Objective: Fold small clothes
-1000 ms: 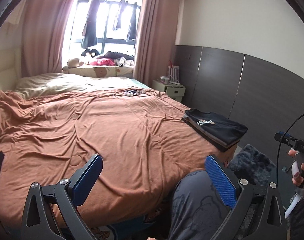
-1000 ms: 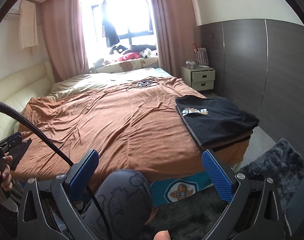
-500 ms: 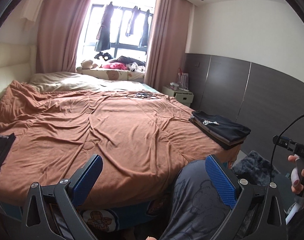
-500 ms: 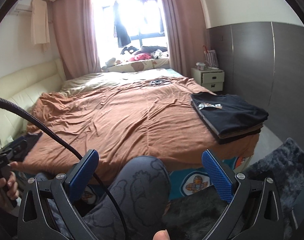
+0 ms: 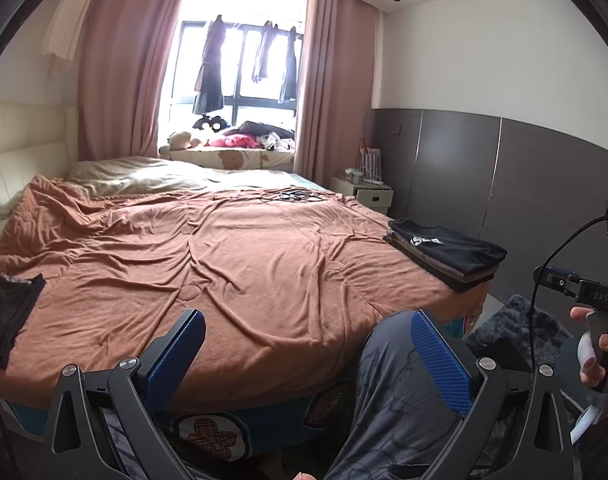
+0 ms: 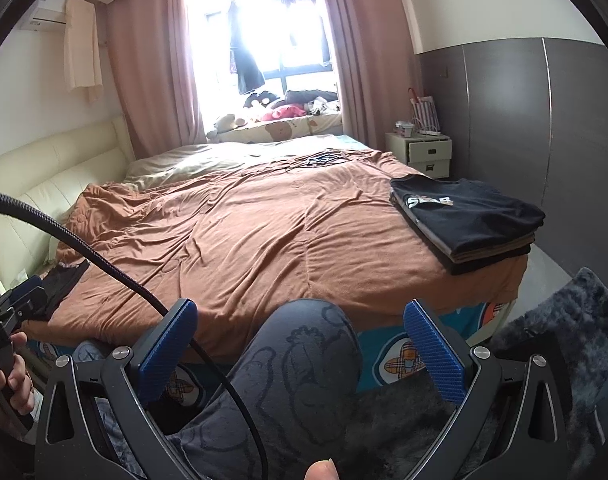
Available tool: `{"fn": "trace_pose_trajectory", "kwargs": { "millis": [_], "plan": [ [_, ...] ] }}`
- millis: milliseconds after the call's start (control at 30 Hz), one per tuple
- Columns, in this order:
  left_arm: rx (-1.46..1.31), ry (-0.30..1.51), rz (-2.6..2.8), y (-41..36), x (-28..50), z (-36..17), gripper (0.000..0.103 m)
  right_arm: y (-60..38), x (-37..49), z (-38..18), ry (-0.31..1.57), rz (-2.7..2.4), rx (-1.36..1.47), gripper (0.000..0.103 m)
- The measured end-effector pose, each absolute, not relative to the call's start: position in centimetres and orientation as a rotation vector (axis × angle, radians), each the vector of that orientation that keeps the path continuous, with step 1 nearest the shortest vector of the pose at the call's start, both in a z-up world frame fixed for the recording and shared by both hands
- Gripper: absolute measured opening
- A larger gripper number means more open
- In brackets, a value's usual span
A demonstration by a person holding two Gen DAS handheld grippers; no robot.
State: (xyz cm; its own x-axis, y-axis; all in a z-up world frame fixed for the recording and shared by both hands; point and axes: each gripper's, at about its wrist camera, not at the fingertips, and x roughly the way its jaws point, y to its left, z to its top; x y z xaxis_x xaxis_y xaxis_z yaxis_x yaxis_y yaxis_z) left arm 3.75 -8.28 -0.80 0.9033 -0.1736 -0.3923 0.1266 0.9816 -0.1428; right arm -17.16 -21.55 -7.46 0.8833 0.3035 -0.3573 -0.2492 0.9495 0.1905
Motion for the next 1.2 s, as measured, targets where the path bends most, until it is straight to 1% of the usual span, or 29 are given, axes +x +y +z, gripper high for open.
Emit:
{"fn": "trace_pose_trajectory", "kwargs": {
  "millis": [1200],
  "plan": [
    [-0.117, 0.407, -0.12, -8.2, 2.8, -0.5, 0.103, -21.7, -17.4, -7.6, 0.376, 0.273, 0.124, 0.103]
  ]
}}
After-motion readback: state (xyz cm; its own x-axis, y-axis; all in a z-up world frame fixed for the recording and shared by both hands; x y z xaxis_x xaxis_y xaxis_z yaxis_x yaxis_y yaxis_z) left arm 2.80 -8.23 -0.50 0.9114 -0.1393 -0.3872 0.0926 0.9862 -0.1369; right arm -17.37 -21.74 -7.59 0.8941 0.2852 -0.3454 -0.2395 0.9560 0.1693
